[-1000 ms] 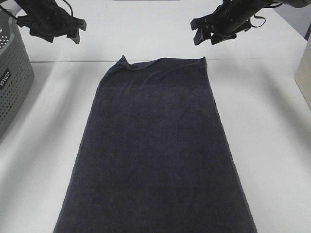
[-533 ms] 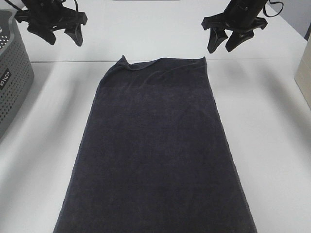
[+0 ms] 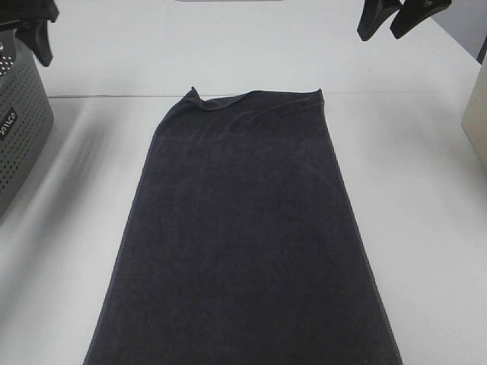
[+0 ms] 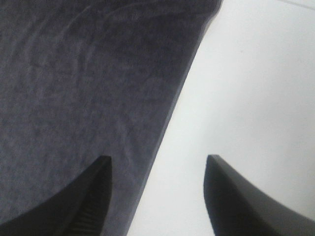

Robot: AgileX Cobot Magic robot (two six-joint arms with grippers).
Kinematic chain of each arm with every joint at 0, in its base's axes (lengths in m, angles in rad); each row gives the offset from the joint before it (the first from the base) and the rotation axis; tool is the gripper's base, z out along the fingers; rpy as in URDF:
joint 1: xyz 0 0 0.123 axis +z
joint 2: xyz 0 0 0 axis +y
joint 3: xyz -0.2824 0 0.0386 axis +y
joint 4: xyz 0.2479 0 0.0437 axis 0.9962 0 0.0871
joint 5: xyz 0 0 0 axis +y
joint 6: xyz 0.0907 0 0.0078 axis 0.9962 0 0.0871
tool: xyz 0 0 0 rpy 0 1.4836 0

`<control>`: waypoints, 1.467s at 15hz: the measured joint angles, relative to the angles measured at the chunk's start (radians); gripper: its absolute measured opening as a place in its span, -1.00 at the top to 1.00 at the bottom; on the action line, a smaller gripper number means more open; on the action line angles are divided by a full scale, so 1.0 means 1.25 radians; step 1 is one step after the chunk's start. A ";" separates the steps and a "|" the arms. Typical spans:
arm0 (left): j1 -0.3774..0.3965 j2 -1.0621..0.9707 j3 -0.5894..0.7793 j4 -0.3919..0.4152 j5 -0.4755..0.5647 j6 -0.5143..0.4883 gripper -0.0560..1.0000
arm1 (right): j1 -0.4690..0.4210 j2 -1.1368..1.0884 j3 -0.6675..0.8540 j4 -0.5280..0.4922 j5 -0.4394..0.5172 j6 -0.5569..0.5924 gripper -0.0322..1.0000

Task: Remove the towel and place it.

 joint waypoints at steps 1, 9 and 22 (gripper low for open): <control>0.028 -0.066 0.089 0.001 0.000 0.000 -0.43 | 0.000 -0.057 0.072 0.000 0.000 0.006 -0.13; 0.130 -0.579 0.582 0.014 -0.046 0.000 -0.43 | 0.000 -0.478 0.633 0.000 0.000 0.086 -0.13; 0.130 -1.268 1.054 -0.001 0.008 0.000 -0.43 | 0.000 -1.126 1.147 -0.024 -0.043 0.087 -0.13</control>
